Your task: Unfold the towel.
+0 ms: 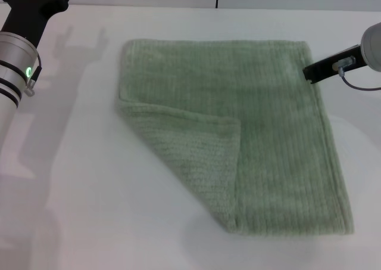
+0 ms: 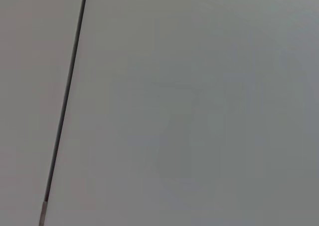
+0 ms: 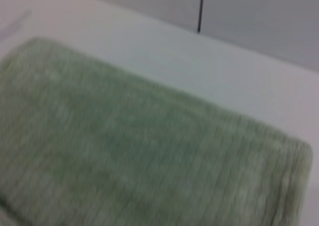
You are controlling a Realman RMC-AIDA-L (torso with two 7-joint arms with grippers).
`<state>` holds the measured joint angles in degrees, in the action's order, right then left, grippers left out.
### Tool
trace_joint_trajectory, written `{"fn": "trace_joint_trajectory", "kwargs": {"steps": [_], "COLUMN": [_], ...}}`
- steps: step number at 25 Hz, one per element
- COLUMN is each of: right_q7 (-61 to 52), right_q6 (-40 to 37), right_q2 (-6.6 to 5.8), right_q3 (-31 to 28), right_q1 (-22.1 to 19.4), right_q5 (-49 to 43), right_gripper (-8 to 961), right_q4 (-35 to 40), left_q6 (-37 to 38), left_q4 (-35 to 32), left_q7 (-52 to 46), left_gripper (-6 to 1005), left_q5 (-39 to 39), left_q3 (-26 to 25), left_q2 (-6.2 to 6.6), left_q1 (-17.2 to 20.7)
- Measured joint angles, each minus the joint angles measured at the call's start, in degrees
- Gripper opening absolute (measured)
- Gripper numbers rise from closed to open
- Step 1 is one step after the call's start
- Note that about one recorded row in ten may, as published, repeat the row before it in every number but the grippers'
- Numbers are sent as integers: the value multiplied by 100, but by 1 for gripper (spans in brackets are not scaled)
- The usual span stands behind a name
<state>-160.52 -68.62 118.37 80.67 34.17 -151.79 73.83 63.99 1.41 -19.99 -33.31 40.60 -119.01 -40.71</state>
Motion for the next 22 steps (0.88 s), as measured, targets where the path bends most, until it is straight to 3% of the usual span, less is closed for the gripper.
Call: {"fn": "trace_joint_trajectory", "kwargs": {"steps": [10,17,22], "right_q7": [732,1208,1424], "right_q6": [-595,-607,-529], "right_q2": [-25,-176,-348], "right_q3": [-654,-1219,-1498], "right_q1": [625,1102,1377], "right_q5": [-21,-22,-30], "right_gripper": [-1,-1,-2], "right_q4": [-1014,-1953,-2573], "left_q6": [51,86,88], "left_q4": [0,0,0], "left_q7": [-18,-20,-22], "left_gripper": [796,796,795], "left_q5": [0,0,0], "left_q3": [1,1,1], "left_q2": [-9,-8,-8], "left_q1": [24,15,-16]}}
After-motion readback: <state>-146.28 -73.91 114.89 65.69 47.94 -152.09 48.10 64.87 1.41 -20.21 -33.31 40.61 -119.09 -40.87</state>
